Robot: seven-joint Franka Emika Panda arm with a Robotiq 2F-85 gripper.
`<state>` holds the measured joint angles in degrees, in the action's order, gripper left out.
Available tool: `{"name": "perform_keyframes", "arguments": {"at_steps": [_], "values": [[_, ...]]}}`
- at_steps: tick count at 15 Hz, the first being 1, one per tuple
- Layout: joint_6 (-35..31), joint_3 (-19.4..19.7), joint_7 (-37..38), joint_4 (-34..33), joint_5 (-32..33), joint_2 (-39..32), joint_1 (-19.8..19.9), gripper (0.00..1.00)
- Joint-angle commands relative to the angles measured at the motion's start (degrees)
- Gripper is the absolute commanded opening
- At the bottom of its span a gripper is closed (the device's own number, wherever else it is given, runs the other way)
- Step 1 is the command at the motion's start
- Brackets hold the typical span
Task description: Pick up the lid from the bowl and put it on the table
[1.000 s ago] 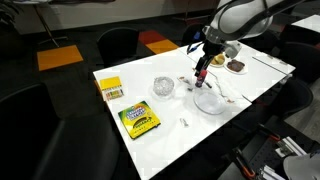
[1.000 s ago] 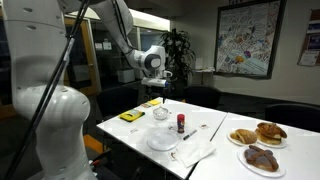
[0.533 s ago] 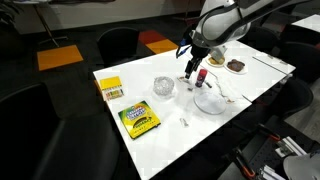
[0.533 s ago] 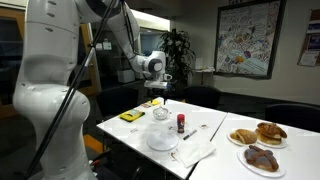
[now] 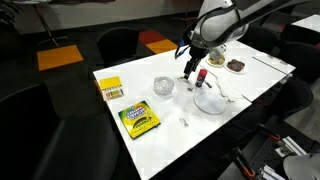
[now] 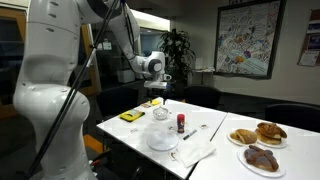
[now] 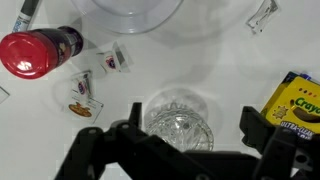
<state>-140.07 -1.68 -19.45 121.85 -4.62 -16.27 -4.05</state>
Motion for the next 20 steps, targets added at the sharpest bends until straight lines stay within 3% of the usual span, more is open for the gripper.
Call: {"name": "perform_keyframes", "arguments": {"at_steps": [1,9,20], "values": [[-2.0,-2.7,-2.0,-2.7,-0.2,-3.8,1.8,1.00],[-3.4,-3.7,-2.0,-9.6,6.2,-11.1,1.4,1.00],[-4.9,-7.6,-5.6,-18.4,4.6,-19.2,4.3,1.00]]}}
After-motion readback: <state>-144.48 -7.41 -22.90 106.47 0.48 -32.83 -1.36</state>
